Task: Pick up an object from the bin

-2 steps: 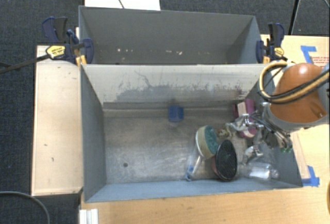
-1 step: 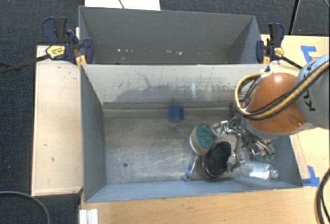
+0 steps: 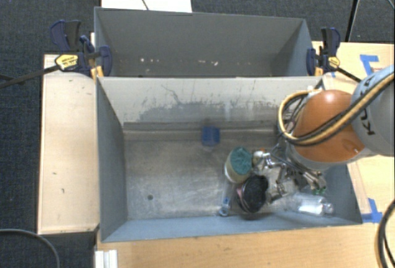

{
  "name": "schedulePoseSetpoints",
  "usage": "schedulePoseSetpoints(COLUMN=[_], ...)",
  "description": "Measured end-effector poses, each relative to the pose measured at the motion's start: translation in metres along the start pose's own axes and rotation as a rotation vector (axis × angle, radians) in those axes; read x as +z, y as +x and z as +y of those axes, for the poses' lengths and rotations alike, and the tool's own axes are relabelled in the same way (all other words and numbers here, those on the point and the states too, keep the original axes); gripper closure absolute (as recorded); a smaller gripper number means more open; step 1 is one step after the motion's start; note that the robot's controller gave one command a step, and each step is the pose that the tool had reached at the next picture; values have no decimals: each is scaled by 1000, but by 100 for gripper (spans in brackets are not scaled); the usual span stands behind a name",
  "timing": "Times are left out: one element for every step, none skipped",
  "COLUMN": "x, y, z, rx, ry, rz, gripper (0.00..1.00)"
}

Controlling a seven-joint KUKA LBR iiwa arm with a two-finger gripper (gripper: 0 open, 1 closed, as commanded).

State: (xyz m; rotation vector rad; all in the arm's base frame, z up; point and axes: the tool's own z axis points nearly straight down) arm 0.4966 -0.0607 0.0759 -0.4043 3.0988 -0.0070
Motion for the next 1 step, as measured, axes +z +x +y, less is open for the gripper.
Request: schedulePoseSetpoints(x=[-127], y=[17], z=[-74], rx=[-179], ry=[-1], rz=[8], gripper=[100])
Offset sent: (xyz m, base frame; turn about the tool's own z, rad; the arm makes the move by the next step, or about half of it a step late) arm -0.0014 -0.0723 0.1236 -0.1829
